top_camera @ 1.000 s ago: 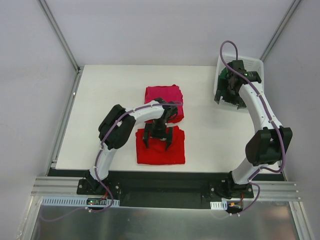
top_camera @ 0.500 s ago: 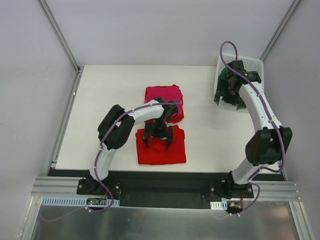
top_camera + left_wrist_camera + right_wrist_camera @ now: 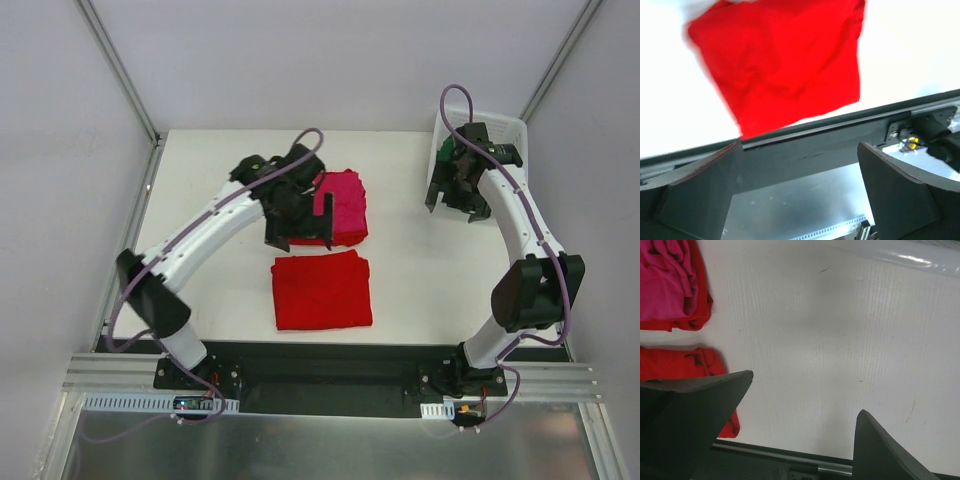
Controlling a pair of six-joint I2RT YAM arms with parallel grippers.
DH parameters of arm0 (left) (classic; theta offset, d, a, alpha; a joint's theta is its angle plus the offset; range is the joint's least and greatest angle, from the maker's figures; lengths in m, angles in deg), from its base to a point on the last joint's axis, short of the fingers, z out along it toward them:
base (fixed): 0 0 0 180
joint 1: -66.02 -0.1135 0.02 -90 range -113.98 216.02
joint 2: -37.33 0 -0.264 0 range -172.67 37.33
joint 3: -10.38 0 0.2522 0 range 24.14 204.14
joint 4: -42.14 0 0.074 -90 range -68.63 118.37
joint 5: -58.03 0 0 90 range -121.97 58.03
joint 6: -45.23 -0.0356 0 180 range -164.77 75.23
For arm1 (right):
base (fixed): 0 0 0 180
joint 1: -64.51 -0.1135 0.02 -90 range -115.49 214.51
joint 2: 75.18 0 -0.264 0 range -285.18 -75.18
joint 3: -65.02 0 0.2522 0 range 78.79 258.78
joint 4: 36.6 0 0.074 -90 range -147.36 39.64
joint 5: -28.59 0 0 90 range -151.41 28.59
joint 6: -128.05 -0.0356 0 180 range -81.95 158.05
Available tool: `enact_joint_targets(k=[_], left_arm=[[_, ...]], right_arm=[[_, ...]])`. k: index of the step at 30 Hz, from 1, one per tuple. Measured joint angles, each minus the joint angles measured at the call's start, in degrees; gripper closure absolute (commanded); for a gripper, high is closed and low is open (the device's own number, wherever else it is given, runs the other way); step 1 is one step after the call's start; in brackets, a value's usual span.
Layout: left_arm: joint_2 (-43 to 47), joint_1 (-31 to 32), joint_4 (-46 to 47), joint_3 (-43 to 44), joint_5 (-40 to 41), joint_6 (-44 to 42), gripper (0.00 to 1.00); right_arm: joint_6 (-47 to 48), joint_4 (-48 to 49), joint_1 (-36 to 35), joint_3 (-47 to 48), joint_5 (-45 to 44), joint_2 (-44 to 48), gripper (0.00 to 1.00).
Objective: Fold and stack the t-shirts
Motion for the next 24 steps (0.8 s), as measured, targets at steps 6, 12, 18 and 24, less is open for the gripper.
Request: enact_joint_targets(k=[6, 12, 18, 24], left_arm=[[19.96, -16.2, 4.85, -30.82, -3.78, 0.26, 0.01], [32.11, -26.99, 15.61, -50.18, -14.05, 0.48, 0.01], [35.93, -30.69, 30.34, -56.48, -27.12, 0.15, 0.01], [32.22, -30.91, 45.16, -69.2, -37.13, 1.44, 0.01]], right_arm=[[-0.48, 4.17, 1.38, -10.88, 14.47, 4.98, 0.04], [-4.7, 14.1, 3.82, -25.42, 35.3, 16.44, 0.04], [-6.95, 26.1, 1.07, -30.58, 51.41, 20.52, 0.04], [-8.26, 34.91, -3.02, -45.55, 57.2, 23.32, 0.04]])
